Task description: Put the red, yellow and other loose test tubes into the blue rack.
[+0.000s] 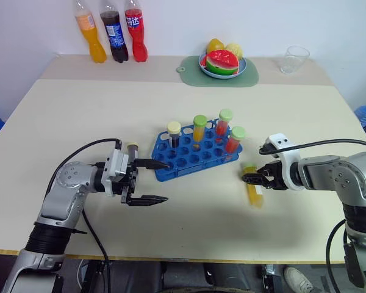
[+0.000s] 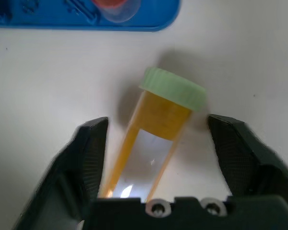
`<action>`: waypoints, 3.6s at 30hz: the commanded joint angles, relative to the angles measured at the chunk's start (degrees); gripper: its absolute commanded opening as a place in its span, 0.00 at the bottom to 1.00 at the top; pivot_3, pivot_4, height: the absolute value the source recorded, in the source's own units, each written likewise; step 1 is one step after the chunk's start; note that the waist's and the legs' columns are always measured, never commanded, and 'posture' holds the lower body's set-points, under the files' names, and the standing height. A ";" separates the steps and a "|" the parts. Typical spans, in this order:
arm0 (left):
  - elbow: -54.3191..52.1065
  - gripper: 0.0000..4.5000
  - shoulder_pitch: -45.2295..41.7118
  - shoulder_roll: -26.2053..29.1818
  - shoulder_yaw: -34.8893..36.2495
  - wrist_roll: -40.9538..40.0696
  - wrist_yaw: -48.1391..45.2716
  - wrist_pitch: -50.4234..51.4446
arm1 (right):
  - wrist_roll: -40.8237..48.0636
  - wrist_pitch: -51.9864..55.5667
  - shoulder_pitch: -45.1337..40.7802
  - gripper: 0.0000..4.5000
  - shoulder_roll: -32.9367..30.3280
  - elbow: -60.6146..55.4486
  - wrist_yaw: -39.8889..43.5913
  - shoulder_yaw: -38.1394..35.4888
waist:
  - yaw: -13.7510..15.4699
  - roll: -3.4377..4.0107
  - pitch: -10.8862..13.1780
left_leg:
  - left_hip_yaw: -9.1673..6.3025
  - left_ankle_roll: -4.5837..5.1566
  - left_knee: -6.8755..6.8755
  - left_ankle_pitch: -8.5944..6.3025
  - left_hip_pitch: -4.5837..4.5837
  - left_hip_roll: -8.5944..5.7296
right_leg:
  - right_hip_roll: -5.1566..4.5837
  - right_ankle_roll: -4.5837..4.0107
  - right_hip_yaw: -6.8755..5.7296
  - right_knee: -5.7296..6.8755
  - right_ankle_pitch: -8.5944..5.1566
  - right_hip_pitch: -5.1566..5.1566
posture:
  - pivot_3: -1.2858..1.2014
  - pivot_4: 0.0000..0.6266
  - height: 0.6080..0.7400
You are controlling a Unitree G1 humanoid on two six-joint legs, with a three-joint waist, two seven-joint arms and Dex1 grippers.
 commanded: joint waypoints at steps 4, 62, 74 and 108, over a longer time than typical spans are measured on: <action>-0.39 0.94 -1.08 -0.71 -0.45 -0.59 -0.46 0.46 | -2.51 -1.62 3.11 0.25 -3.80 -2.15 1.57 3.13 | 0.19 -0.18 -0.11 | 0.01 0.01 0.01 0.00 0.00 0.00 | -0.01 0.00 0.00 -0.01 0.00 0.01 | 0.52 0.24 1.00; 5.19 0.94 4.12 0.96 9.40 -1.25 6.24 -1.87 | -24.12 -106.78 10.21 0.25 34.90 22.07 19.72 5.85 | -0.24 -0.16 -0.09 | 0.04 -0.02 0.02 0.00 0.09 0.42 | 0.42 -0.17 0.04 0.11 0.09 -0.03 | 0.52 0.24 1.00; 4.42 0.94 4.77 1.02 9.51 -1.45 6.80 -1.79 | -25.89 -108.26 8.67 0.25 36.93 25.68 17.74 6.59 | -0.33 -0.16 -0.09 | 0.06 -0.02 0.02 0.00 0.11 0.44 | 0.44 -0.18 0.04 0.11 0.10 -0.03 | 0.52 0.24 1.00; -19.12 0.94 -4.72 -4.92 22.24 -18.35 69.74 41.14 | -25.51 -98.91 20.50 0.99 13.45 7.51 24.87 0.63 | 0.07 -0.19 -0.09 | 0.04 -0.03 0.03 0.01 0.13 0.51 | 0.49 -0.23 0.06 0.13 0.15 -0.03 | 0.52 0.24 1.00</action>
